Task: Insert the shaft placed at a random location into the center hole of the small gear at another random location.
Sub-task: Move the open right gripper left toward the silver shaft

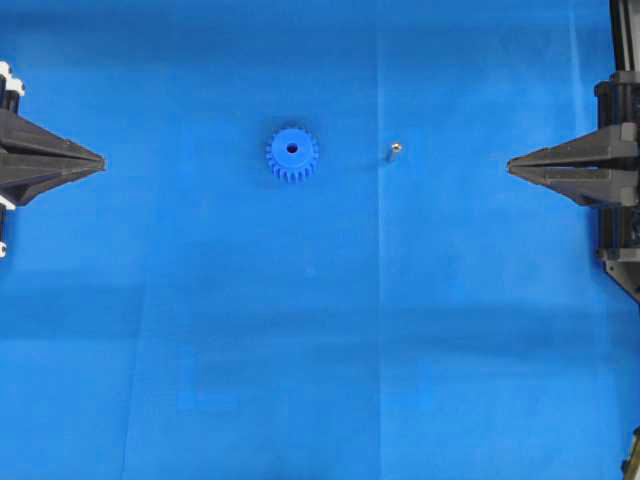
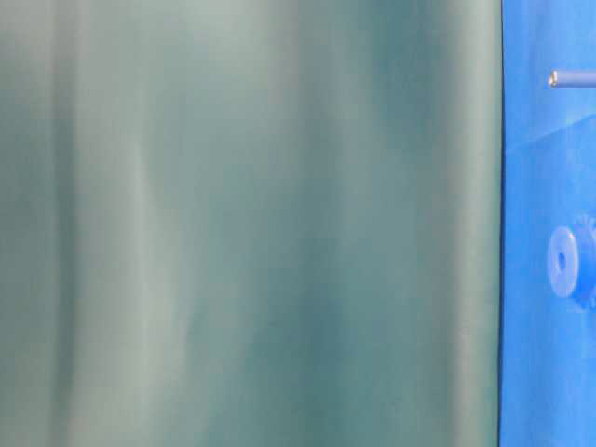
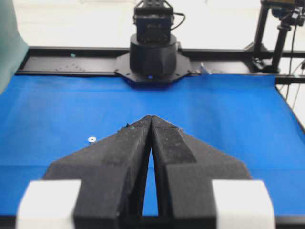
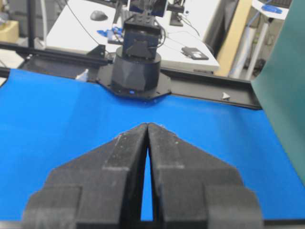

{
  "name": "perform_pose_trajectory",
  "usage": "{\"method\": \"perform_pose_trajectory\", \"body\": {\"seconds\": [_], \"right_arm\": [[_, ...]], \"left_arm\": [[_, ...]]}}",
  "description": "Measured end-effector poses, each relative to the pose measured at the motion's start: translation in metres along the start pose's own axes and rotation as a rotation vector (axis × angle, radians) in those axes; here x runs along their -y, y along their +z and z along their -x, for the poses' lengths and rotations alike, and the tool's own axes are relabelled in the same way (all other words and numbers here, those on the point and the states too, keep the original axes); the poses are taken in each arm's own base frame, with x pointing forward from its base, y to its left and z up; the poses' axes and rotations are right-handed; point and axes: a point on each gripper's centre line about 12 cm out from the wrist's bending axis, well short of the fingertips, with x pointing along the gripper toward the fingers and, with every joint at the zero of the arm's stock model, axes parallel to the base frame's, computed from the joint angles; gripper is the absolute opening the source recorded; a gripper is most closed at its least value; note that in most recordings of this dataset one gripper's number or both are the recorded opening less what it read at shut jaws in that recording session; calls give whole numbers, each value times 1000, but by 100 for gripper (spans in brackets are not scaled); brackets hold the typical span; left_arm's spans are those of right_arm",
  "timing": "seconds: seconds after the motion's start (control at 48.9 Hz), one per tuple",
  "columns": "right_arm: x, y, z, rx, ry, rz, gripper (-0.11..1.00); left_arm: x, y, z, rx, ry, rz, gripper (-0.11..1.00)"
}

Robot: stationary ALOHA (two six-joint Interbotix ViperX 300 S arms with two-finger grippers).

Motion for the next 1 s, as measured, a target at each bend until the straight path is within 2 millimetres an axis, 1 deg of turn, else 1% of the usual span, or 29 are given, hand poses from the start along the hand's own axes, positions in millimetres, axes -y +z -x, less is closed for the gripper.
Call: {"method": "perform_pose_trajectory", "body": {"seconds": [0.123, 0.245, 0.368, 0.532, 0.593, 0.675, 0.736, 0.818, 0.941, 0.961, 0.982, 1.002], "right_arm": [[0, -1, -1, -12, -1, 9, -6], [2, -4, -1, -29, -12, 7, -6], [13, -7, -3, -45, -63, 6, -6], [31, -23, -11, -98, -148, 6, -5], [36, -32, -14, -121, -166, 3, -2], [42, -43, -20, -148, -189, -3, 8], [47, -55, -26, -180, -205, -7, 22], [52, -72, -35, -219, -218, -17, 46], [61, -102, -45, -288, -251, -42, 81], [62, -107, -46, -300, -257, -48, 85], [63, -112, -48, -313, -262, -53, 87], [65, -118, -49, -325, -271, -60, 86]], "left_arm": [[0, 0, 0, 0, 2, 3, 0], [0, -1, 0, -2, 2, 4, 0], [0, 0, 0, -2, 2, 3, 0], [-1, 2, 1, 8, 3, -2, 0], [-1, 2, 2, 11, 3, -2, 0], [-1, 2, 2, 11, 5, -2, 0], [-1, 2, 2, 11, 6, -2, 0], [-2, 2, 2, 9, 8, -2, 0], [-2, 2, 2, 11, 11, -2, 0], [-2, 2, 2, 11, 12, -3, 0], [-2, 3, 2, 12, 12, -3, 0], [-3, 2, 2, 11, 14, -3, 0]]}}
